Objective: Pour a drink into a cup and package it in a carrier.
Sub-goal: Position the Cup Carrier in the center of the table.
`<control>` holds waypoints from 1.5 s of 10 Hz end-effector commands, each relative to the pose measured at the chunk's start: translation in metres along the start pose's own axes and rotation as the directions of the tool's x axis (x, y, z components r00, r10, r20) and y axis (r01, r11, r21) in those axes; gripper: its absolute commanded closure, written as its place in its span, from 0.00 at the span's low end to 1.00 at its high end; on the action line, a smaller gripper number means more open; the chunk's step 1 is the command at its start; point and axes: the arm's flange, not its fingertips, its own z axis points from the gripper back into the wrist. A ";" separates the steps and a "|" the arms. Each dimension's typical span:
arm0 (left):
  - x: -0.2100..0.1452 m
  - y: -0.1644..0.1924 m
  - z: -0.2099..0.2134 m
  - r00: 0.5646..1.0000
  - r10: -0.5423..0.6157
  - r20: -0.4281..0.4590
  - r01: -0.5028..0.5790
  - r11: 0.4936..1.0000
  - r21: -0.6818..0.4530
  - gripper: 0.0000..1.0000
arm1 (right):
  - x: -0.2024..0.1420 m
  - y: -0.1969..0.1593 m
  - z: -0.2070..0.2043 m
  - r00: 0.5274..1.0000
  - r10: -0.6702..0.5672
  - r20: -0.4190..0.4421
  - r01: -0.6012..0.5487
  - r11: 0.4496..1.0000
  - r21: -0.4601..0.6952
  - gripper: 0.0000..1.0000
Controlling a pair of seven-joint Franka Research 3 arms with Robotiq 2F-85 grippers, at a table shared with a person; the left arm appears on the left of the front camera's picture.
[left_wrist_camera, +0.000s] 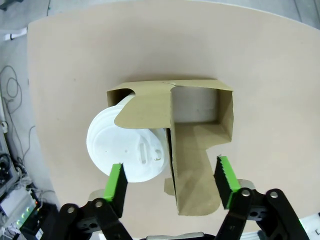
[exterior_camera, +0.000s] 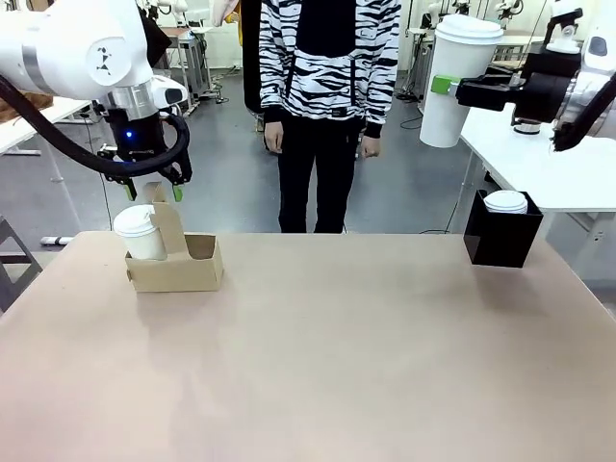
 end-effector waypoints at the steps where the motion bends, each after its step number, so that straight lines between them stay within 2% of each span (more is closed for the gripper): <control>1: 0.002 0.001 0.004 1.000 -0.005 -0.010 0.005 1.000 -0.020 1.00 | 0.004 -0.001 -0.003 1.000 0.015 0.002 -0.015 1.000 -0.015 0.20; 2: 0.002 0.002 0.004 1.000 -0.011 -0.011 0.010 1.000 -0.023 0.66 | 0.004 -0.001 -0.003 1.000 0.015 0.002 -0.015 1.000 -0.015 0.20; 3: 0.001 0.001 0.006 1.000 -0.022 -0.015 0.022 0.999 -0.035 1.00 | 0.004 -0.001 -0.003 1.000 0.015 0.002 -0.015 1.000 -0.015 0.20; 8: 0.006 0.002 0.002 0.999 -0.032 -0.029 0.030 0.998 -0.059 1.00 | 0.004 -0.001 -0.003 1.000 0.015 0.002 -0.015 1.000 -0.015 0.20; 9: 0.009 0.005 0.001 1.000 -0.028 0.005 0.028 0.997 -0.068 1.00 | 0.004 -0.001 -0.003 1.000 0.015 0.002 -0.015 1.000 -0.015 0.20; 10: 0.014 0.013 -0.003 0.999 -0.018 -0.045 0.016 0.999 -0.049 1.00 | 0.004 -0.001 -0.003 1.000 0.015 0.002 -0.015 1.000 -0.015 0.20; 11: 0.003 -0.001 0.001 1.000 -0.016 -0.007 0.016 0.999 -0.035 1.00 | 0.004 -0.001 -0.003 1.000 0.015 0.002 -0.015 1.000 -0.015 0.20; 14: 0.005 0.001 0.000 1.000 -0.016 -0.010 0.016 0.999 -0.035 0.98 | 0.004 -0.001 -0.003 1.000 0.015 0.002 -0.015 1.000 -0.015 0.20; 15: -0.004 -0.005 0.021 1.000 -0.001 0.016 0.001 1.000 -0.023 0.98 | 0.004 -0.001 -0.003 1.000 0.015 0.002 -0.015 1.000 -0.015 0.20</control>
